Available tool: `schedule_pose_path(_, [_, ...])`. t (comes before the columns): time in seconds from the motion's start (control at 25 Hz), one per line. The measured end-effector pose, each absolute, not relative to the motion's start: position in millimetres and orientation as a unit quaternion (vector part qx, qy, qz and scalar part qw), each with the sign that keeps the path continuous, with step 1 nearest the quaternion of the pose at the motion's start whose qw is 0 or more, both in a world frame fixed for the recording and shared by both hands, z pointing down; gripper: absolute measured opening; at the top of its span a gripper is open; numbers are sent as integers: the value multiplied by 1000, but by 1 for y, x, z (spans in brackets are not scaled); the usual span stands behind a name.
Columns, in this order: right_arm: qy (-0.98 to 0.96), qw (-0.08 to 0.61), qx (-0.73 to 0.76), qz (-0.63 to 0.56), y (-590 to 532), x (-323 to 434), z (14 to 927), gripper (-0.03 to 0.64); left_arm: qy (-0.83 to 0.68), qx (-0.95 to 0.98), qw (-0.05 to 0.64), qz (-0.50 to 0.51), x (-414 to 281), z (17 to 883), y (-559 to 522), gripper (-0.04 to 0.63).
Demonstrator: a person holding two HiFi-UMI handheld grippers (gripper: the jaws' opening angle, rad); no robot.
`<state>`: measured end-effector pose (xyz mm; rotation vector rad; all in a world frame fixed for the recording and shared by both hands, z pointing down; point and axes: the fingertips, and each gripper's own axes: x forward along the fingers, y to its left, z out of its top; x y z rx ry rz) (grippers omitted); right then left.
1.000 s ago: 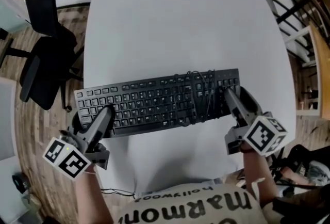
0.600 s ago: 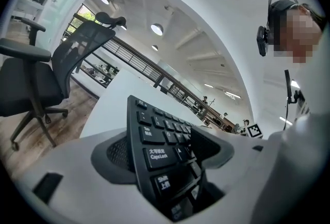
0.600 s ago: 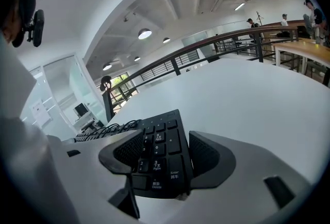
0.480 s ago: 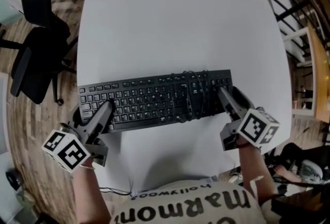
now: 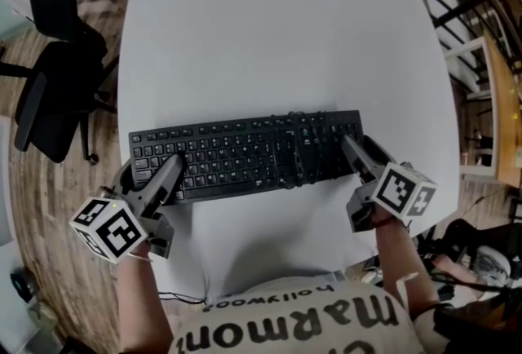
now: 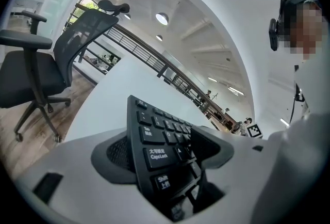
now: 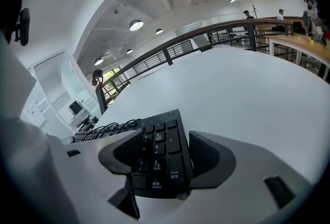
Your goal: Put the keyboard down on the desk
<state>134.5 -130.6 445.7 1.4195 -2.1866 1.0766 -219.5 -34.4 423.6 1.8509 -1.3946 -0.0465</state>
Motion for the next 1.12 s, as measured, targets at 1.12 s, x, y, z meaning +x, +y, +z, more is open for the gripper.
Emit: schedule_pose_path(1.12, [-742,197,503,398,-130,136,448,296,-550,704,450,2,-220,429,-30,325])
